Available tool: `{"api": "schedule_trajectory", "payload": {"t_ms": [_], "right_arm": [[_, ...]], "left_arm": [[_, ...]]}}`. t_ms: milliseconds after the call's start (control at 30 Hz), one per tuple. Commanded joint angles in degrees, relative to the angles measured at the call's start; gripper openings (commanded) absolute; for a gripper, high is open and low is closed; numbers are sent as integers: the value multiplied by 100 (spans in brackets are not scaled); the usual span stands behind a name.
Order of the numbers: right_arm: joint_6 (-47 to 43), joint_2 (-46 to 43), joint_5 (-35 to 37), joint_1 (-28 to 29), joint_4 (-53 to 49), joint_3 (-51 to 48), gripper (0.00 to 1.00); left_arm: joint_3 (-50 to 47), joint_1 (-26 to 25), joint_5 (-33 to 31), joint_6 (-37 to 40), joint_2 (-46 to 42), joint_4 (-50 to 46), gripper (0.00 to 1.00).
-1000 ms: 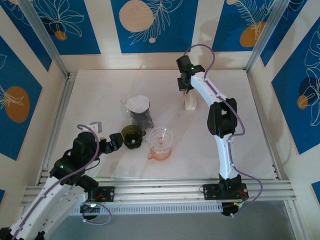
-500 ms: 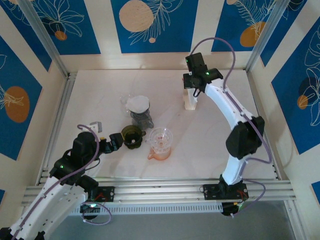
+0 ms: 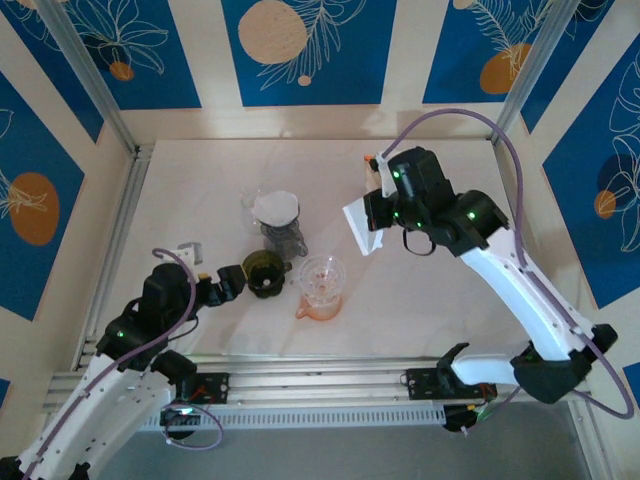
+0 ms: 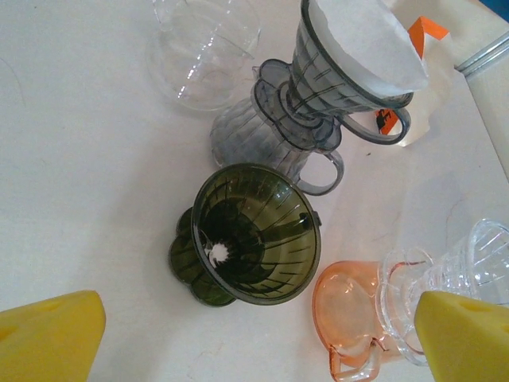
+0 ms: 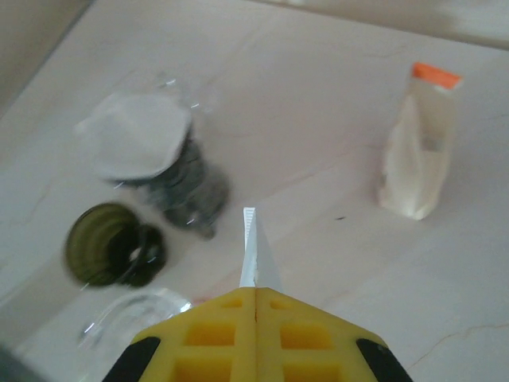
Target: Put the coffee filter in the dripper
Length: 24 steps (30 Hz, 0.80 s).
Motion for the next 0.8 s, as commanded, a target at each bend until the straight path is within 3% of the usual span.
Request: {"api": "schedule_trajectory", "payload": {"t_ms": [0,200,533,767], "right_arm": [[248,36,-511,484,-1189,423,0],[618,370,-1029,982,-1871,748,0],[310,1823,-777,1131,-2462,1675,0],[105,2638,-870,1234,-2308,2179,0]], "left_arm": [[206,69,-6,97,-106,-123,100],[202,71,36,68,-102,-48,100],[292,70,288,195,17,-48,100],[384,70,491,316,162,37,100]]}}
